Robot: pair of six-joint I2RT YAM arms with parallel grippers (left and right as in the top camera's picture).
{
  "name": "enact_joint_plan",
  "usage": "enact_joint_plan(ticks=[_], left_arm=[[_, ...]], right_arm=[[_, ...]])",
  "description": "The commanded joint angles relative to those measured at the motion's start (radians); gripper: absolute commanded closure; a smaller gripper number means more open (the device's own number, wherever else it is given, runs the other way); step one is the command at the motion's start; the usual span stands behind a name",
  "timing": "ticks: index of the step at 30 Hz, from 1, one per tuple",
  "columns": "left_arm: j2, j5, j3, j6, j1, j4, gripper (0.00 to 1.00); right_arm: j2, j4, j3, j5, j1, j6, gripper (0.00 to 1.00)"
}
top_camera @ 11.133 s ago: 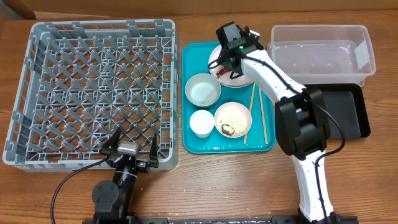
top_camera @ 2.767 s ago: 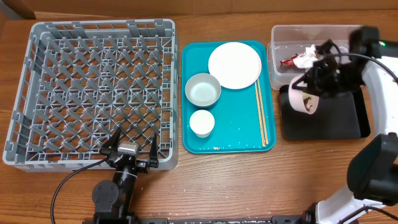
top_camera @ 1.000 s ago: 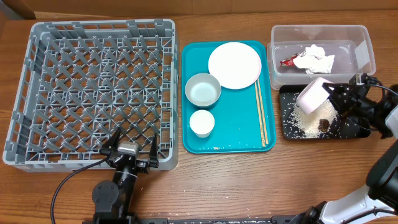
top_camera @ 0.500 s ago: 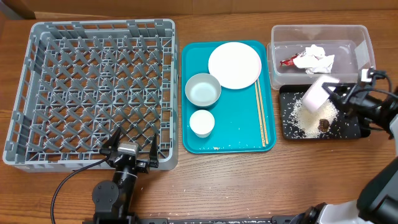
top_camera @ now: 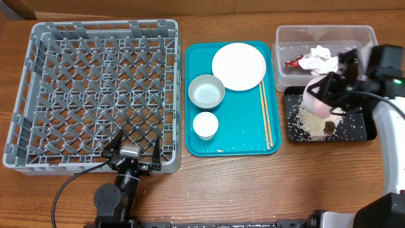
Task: Sort waste into correct bins and load items into the dishwasher
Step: 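Return the emptied pink bowl to the teal tray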
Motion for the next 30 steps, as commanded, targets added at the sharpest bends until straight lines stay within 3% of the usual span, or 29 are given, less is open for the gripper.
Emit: enact_joint_plan(ticks=[1, 5, 11, 16, 21, 30], left_arm=[[-0.011, -0.002, -0.005, 0.015, 0.006, 0.0, 0.0], [-0.011, -0.003, -0.005, 0.015, 0.006, 0.0, 0.0], [-0.011, -0.002, -0.005, 0.015, 0.006, 0.0, 0.0], [-0.011, -0.002, -0.005, 0.015, 0.006, 0.0, 0.0], [-0.011, -0.003, -0.005, 0.015, 0.006, 0.0, 0.0], [-0.011, -0.002, -0.005, 0.015, 0.006, 0.0, 0.0]], right_arm=[[-0.013, 0.021, 0.019, 0.341, 0.07, 0.125, 0.96], [-0.013, 0.031, 0.019, 0.545, 0.098, 0.199, 0.96], [-0.013, 0.038, 0.019, 0.62, 0.101, 0.2, 0.96], [-0.023, 0.066, 0.019, 0.577, 0.142, 0.141, 0.96], [-0.047, 0.073, 0.019, 0.458, 0.28, 0.044, 0.96], [0.027, 0.07, 0.016, 0.36, 0.584, 0.122, 0.96]])
